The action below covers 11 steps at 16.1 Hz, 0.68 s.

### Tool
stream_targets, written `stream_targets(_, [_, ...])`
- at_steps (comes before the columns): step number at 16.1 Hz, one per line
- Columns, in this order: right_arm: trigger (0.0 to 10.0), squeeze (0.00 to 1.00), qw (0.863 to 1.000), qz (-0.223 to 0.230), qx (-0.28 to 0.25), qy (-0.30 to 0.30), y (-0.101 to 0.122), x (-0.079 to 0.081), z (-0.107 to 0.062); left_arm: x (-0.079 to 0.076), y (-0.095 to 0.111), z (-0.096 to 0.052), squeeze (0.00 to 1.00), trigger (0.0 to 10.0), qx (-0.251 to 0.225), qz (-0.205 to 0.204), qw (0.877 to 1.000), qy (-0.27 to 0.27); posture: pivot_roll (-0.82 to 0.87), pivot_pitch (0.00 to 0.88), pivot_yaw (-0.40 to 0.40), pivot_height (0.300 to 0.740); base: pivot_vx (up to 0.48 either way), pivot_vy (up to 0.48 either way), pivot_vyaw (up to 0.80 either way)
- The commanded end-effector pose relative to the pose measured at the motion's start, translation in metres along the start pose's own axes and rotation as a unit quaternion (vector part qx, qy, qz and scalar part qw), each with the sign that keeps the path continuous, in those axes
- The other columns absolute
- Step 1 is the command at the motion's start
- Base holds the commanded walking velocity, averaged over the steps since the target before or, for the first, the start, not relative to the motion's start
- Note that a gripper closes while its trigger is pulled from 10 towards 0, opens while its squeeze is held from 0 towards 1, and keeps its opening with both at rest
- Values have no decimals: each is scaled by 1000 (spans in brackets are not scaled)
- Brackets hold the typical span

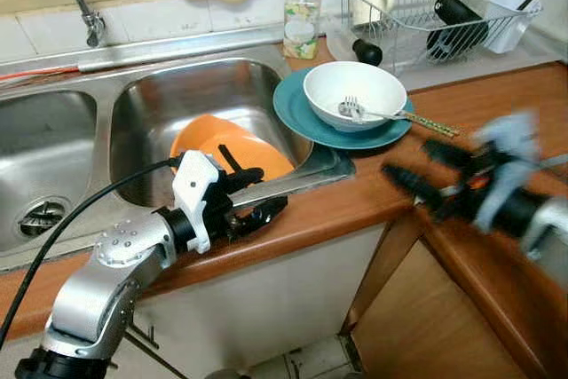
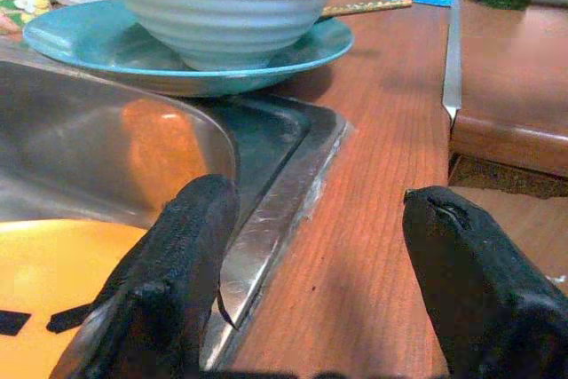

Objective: Kitchen organization

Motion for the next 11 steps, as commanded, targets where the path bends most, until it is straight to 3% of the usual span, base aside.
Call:
stream_targets(1, [10000, 0, 999, 3, -38, 1, 16, -1, -3, -1, 3, 0, 0, 10000, -4, 11, 1000, 4, -61, 0, 53, 740, 0, 0, 0])
stream_targets(2, [10000, 0, 999, 10, -44, -1, 18, -2, -4, -1, 4, 0, 0, 10000, -6, 11, 1000, 4, -61, 0, 53, 740, 0, 0, 0])
stream_targets(6, [10000, 0, 988, -24, -103, -108, 40, -32, 12, 0, 10, 4, 0, 10000, -25, 11, 999, 23, -57, 0, 41, 740, 0, 0, 0])
stream_targets(7, [10000, 0, 988, -24, -103, -108, 40, -32, 12, 0, 10, 4, 0, 10000, -25, 11, 999, 23, -57, 0, 41, 740, 0, 0, 0])
stream_targets(9, [10000, 0, 990, -4, -92, -109, 30, -33, 32, -2, 13, 8, 0, 10000, -35, 14, 999, 32, -37, 0, 27, 740, 0, 0, 0])
stream_targets(10, [4784, 0, 990, 16, -89, -108, 22, -31, 43, -4, 15, 8, 0, 10000, -38, 14, 999, 35, -32, 0, 24, 740, 0, 0, 0])
stream_targets(11, [706, 0, 990, 28, -89, -103, 16, -28, 50, -5, 15, 7, 0, 10000, -37, 15, 999, 36, -30, 0, 23, 740, 0, 0, 0])
Point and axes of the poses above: a point about 5 cm out from each wrist's last joint towards the gripper, its own z axis pointing out of the wrist towards the gripper, its own y axis along the axis of the wrist's last joint, x = y × z, the point moved 4 cm from there along z, pointing out of the wrist towards the gripper, and after that the axes turned 2 degrees about z, right-handed, at the moved point
